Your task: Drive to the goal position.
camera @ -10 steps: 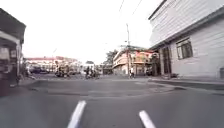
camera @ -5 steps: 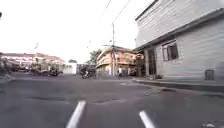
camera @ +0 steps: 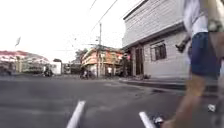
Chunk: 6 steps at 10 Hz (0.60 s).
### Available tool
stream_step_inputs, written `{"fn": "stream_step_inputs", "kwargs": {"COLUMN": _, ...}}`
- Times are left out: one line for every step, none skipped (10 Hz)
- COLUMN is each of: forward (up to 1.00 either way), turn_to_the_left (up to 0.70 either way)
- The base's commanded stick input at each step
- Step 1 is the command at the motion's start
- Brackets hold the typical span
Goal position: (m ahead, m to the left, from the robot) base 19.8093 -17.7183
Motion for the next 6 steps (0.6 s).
{"fn": "stream_step_inputs", "kwargs": {"forward": 1.00, "turn_to_the_left": 0.00}}
{"fn": "stream_step_inputs", "kwargs": {"forward": 1.00, "turn_to_the_left": 0.00}}
{"fn": "stream_step_inputs", "kwargs": {"forward": 1.00, "turn_to_the_left": 0.00}}
{"fn": "stream_step_inputs", "kwargs": {"forward": 1.00, "turn_to_the_left": 0.17}}
{"fn": "stream_step_inputs", "kwargs": {"forward": 1.00, "turn_to_the_left": 0.40}}
{"fn": "stream_step_inputs", "kwargs": {"forward": 0.76, "turn_to_the_left": 0.54}}
